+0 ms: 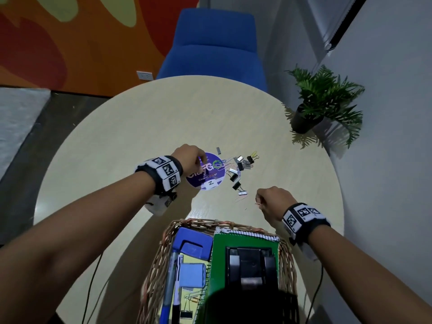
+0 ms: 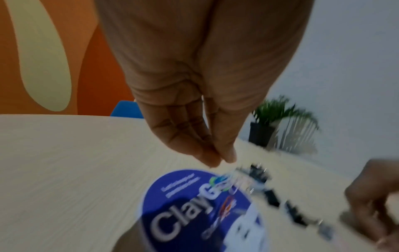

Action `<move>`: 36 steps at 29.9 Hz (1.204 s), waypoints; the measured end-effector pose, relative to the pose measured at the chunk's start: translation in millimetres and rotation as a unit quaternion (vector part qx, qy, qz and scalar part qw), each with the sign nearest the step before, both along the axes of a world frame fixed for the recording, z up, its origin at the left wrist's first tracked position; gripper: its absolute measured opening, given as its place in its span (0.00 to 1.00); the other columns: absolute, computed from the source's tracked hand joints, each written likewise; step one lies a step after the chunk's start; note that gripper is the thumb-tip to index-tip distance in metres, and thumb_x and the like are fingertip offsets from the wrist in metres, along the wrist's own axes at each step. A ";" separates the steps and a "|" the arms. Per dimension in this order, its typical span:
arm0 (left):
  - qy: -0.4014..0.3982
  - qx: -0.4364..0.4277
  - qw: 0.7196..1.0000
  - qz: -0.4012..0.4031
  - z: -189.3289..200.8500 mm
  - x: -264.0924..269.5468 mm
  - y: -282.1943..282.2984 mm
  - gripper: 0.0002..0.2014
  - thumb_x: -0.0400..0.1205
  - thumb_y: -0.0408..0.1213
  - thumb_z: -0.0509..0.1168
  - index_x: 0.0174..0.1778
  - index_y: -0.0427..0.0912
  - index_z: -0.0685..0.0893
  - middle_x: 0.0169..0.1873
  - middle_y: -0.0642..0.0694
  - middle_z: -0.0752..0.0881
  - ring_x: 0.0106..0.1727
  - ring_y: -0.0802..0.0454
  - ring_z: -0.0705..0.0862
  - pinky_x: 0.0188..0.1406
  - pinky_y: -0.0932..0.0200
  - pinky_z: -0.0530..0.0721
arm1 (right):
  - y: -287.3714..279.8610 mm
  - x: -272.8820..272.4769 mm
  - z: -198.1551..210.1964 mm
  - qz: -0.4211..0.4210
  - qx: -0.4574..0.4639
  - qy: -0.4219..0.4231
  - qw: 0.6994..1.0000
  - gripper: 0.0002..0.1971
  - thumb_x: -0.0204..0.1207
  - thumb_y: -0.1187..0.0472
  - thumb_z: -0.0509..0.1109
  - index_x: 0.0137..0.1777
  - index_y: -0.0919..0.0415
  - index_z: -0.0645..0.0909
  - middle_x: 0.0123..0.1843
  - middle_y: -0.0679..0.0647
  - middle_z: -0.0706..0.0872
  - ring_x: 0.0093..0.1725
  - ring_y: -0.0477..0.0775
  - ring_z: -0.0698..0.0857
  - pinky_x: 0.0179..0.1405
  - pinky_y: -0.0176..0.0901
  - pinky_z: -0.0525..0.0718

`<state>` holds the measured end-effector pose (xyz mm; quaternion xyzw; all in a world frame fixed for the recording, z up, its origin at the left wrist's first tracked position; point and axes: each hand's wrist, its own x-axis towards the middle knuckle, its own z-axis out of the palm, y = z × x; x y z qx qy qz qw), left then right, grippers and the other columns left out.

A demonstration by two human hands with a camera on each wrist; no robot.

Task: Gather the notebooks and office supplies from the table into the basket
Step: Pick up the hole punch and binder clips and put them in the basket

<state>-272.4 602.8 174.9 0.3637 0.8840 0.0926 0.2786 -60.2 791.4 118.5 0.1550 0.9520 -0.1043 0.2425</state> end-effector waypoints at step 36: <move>-0.036 -0.003 0.999 0.016 -28.3 12.0 0.6 0.09 0.76 0.40 0.71 0.47 0.39 0.86 0.49 0.40 0.89 0.55 0.41 0.85 0.53 0.53 0.81 | -24.9 -33.9 58.0 -0.093 -0.018 0.002 0.996 0.11 0.72 0.53 0.74 0.54 0.53 0.85 0.53 0.56 0.89 0.50 0.58 0.86 0.52 0.49 0.86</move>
